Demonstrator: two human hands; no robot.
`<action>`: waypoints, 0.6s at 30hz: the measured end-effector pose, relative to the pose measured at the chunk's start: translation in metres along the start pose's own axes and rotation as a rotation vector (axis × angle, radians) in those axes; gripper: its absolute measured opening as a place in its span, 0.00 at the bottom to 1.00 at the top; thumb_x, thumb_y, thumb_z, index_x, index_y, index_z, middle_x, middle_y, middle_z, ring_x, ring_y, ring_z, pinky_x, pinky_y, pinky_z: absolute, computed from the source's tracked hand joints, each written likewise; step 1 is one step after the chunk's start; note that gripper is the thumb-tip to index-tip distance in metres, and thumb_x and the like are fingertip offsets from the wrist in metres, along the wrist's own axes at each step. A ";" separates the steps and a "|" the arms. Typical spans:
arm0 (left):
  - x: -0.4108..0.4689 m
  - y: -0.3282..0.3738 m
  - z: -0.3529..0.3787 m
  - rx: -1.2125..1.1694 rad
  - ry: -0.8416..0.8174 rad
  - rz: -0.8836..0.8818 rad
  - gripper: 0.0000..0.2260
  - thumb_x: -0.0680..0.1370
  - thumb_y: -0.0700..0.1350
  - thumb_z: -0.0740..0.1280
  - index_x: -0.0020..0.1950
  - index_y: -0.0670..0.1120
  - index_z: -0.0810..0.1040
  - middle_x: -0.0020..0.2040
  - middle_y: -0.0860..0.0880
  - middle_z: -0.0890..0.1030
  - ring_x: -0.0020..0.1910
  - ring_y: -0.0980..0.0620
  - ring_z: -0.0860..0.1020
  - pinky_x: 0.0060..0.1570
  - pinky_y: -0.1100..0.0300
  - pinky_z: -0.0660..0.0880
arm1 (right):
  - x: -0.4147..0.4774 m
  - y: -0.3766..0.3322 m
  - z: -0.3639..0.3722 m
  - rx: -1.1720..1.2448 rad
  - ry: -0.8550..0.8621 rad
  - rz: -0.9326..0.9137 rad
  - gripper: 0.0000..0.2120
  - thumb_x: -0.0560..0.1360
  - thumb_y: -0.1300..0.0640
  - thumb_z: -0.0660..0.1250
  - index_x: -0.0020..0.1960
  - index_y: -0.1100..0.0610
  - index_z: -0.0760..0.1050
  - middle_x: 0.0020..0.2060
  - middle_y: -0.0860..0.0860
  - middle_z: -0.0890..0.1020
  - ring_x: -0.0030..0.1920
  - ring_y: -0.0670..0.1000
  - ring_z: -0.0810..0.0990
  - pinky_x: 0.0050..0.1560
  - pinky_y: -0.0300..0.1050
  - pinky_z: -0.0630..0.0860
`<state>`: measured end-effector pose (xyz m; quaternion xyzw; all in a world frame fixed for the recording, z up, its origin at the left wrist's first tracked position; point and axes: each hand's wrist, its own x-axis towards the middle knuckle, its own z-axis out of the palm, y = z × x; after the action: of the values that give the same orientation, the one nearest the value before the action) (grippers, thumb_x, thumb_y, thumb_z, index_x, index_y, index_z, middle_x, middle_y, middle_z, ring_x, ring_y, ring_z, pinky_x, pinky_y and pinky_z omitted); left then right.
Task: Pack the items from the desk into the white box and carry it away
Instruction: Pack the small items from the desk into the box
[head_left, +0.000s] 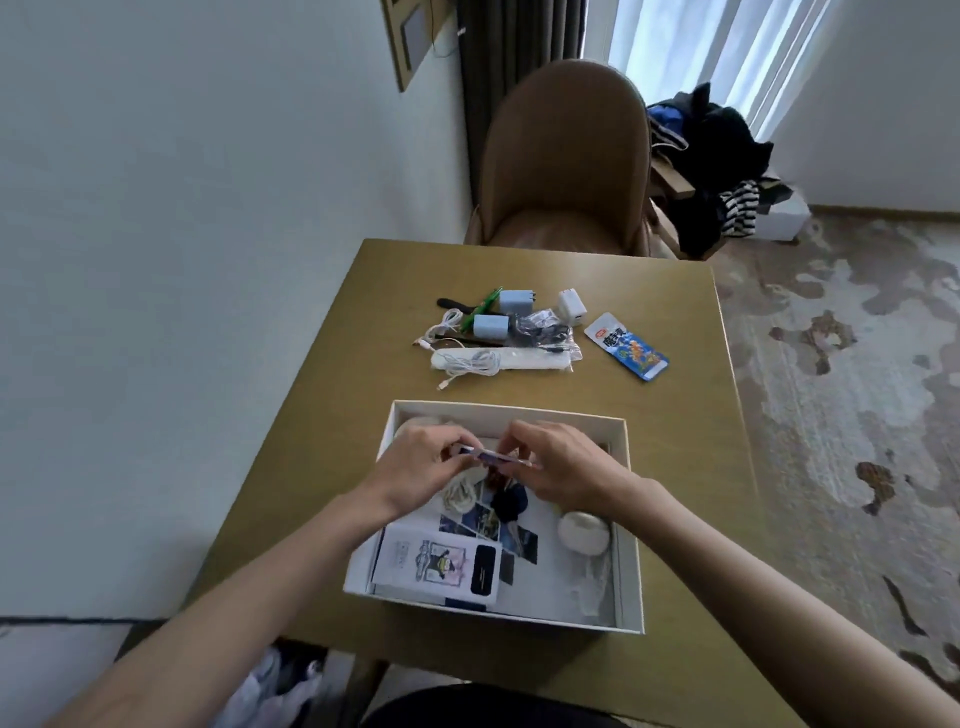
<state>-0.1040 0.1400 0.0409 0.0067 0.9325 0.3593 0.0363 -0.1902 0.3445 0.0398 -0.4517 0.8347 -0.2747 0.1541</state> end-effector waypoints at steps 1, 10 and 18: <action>-0.008 -0.002 0.002 0.021 0.013 -0.026 0.08 0.74 0.50 0.71 0.51 0.51 0.84 0.43 0.52 0.84 0.39 0.58 0.78 0.36 0.71 0.70 | 0.001 -0.004 0.007 0.030 -0.028 -0.004 0.07 0.76 0.50 0.68 0.52 0.49 0.74 0.44 0.44 0.81 0.39 0.45 0.77 0.37 0.41 0.73; -0.055 -0.027 -0.001 0.151 0.006 -0.054 0.11 0.75 0.53 0.69 0.55 0.52 0.81 0.52 0.51 0.81 0.49 0.54 0.78 0.49 0.54 0.79 | 0.009 -0.038 0.049 -0.023 -0.109 -0.115 0.08 0.75 0.52 0.70 0.51 0.54 0.73 0.45 0.49 0.83 0.41 0.49 0.81 0.41 0.48 0.80; -0.042 -0.059 -0.032 0.138 0.189 0.017 0.07 0.77 0.46 0.67 0.54 0.47 0.81 0.49 0.51 0.82 0.49 0.56 0.75 0.47 0.58 0.79 | 0.034 -0.053 0.079 -0.145 -0.277 0.035 0.07 0.75 0.55 0.69 0.50 0.51 0.72 0.44 0.46 0.78 0.41 0.47 0.78 0.39 0.36 0.74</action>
<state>-0.0637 0.0729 0.0276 -0.0168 0.9543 0.2933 -0.0554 -0.1330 0.2672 0.0081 -0.4807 0.8308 -0.1460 0.2396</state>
